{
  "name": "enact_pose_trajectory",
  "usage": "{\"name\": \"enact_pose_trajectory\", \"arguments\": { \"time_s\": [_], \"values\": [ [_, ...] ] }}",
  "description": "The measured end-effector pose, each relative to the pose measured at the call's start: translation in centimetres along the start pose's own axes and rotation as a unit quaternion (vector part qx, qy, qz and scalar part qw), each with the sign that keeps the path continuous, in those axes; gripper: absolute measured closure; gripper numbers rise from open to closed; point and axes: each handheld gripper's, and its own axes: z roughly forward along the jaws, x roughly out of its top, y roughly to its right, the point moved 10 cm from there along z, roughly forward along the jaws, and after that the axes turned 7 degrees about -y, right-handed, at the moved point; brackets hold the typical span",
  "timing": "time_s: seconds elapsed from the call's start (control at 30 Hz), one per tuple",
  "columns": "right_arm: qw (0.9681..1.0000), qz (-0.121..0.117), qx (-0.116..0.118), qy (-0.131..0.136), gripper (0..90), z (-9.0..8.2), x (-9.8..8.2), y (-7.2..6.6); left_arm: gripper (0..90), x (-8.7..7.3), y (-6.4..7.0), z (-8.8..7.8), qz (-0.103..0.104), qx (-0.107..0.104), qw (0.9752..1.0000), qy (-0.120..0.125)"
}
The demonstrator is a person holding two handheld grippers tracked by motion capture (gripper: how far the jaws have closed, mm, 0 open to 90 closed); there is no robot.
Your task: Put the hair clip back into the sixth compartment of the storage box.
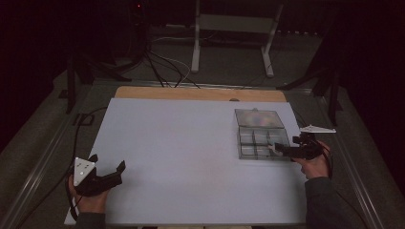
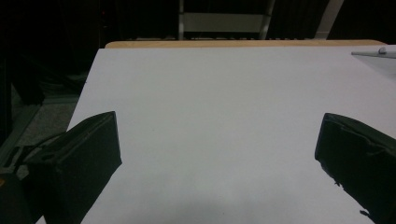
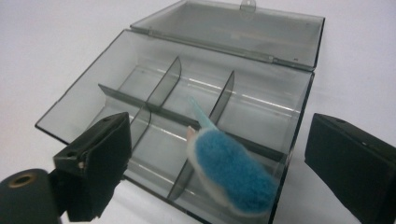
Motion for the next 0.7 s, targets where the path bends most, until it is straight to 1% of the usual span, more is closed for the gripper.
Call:
{"name": "enact_pose_trajectory", "arguments": {
  "time_s": [0.07,0.1,0.17,0.2,0.27,0.3,0.33,0.4,0.47,0.5,0.53,0.57,0.6,0.63,0.7],
  "values": [
    [1.0000,0.005,0.002,0.007,9.7,-0.1,0.1,0.0,1.3,0.0,0.1,0.0,0.002,0.000,1.0000,0.000],
    [0.9999,0.007,0.008,0.011,13.1,-0.2,0.1,-0.1,1.3,0.0,0.1,0.0,0.002,0.000,1.0000,0.000],
    [0.9998,0.008,0.013,0.014,23.3,-0.4,0.0,-0.4,1.3,0.0,0.0,0.0,0.002,0.000,1.0000,0.000],
    [0.9996,0.006,0.021,0.016,31.8,-0.5,-0.1,-0.7,1.3,0.0,0.0,0.0,0.001,0.000,1.0000,0.000],
    [0.9993,-0.012,0.033,0.015,51.8,-0.6,-0.4,-1.3,1.3,0.0,0.0,0.0,0.002,0.000,1.0000,0.000],
    [0.9992,-0.019,0.033,0.012,58.9,-0.6,-0.5,-1.4,1.3,0.0,0.0,0.0,0.002,0.000,1.0000,0.000],
    [0.9992,-0.022,0.031,0.007,67.9,-0.5,-0.7,-1.5,1.3,0.0,0.1,0.0,0.002,0.000,1.0000,0.000],
    [0.9997,-0.022,0.014,-0.004,77.0,0.0,-1.0,-1.1,1.3,0.0,0.1,0.0,0.002,0.000,1.0000,0.000],
    [0.9999,-0.012,0.000,-0.007,82.4,0.4,-1.0,-0.5,1.3,0.0,0.0,-0.1,0.003,0.000,1.0000,0.000],
    [0.9999,-0.005,-0.007,-0.007,83.8,0.5,-0.9,-0.2,1.3,0.0,0.0,-0.1,0.002,0.001,1.0000,0.000],
    [0.9999,-0.005,-0.007,-0.007,83.8,0.5,-0.9,-0.2,1.3,0.0,0.0,-0.1,0.002,0.001,1.0000,0.000],
    [0.9999,0.001,-0.011,-0.004,84.9,0.6,-0.8,0.1,1.3,0.0,0.0,0.0,0.001,0.001,1.0000,0.000],
    [0.9996,0.011,-0.028,-0.004,85.7,0.8,-0.6,0.7,1.3,0.0,0.0,0.0,0.001,0.000,1.0000,0.000],
    [0.9992,0.011,-0.039,-0.008,85.9,1.0,-0.7,1.0,1.3,0.0,0.0,0.0,0.002,0.000,1.0000,0.000],
    [0.9983,0.013,-0.053,-0.019,86.5,1.4,-0.9,1.4,1.3,0.0,0.1,0.0,0.002,0.000,1.0000,0.000]
  ]
}}
